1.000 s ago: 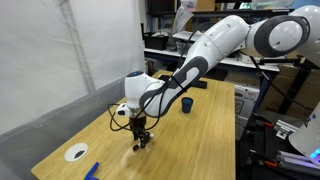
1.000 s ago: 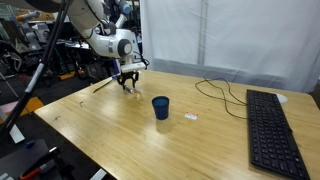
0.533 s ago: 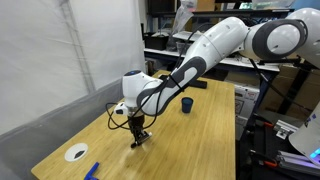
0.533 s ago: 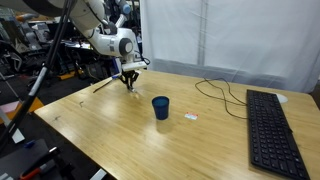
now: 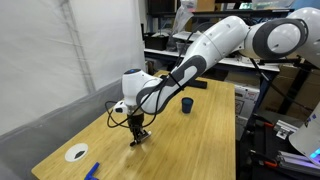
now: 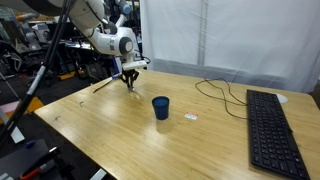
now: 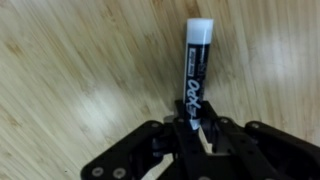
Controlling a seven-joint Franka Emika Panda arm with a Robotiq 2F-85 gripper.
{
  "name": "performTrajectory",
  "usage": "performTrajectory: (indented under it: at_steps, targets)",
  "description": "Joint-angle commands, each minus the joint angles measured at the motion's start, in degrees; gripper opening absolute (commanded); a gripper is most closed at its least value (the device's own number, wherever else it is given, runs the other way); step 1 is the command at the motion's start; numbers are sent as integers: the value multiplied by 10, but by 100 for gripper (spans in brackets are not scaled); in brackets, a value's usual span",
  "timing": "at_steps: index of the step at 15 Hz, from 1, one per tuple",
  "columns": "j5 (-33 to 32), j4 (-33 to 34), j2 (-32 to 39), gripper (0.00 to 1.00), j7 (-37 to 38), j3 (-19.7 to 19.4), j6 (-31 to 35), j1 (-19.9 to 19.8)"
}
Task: Put the marker in the cup
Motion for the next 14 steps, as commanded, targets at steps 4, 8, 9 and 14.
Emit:
performTrajectory:
  at_steps: [4, 8, 9, 14]
  targets:
    - [12, -101, -91, 5, 6, 8, 48, -39]
    - [37, -215, -157, 5, -3, 28, 159, -86]
    - [43, -245, -173, 5, -2, 33, 189, -97]
    - [72, -413, -260, 5, -12, 73, 312, -167]
